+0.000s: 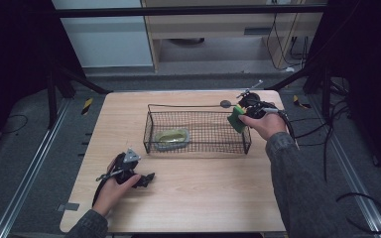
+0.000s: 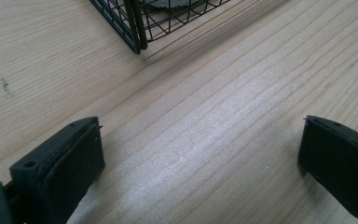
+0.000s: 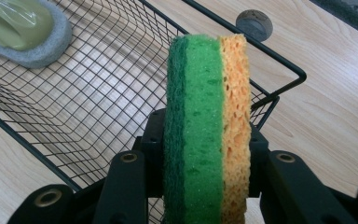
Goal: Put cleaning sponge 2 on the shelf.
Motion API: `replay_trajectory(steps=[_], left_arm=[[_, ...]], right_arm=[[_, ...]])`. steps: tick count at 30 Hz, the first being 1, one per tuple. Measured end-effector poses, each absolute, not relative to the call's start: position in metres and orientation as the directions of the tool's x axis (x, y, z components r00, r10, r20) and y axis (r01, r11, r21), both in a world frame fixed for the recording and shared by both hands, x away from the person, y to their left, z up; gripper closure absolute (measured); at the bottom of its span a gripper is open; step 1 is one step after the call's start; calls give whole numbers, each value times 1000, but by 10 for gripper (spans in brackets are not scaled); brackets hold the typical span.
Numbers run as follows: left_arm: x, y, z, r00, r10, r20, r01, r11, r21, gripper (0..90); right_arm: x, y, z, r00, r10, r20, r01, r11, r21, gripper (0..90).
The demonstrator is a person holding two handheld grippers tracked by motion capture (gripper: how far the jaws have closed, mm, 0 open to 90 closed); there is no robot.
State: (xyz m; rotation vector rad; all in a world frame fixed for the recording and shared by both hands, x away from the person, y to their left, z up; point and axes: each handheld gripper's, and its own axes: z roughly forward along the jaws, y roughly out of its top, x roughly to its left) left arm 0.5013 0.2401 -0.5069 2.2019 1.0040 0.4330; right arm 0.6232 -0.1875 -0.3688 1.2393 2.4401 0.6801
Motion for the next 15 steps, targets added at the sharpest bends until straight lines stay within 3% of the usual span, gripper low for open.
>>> replay_trajectory(steps=[15], left_arm=[[501,240,-507,650,760,21,538,-479,694,0]], right_arm=[[629,-191,-387,-561,826,-54,685,500,529,636]])
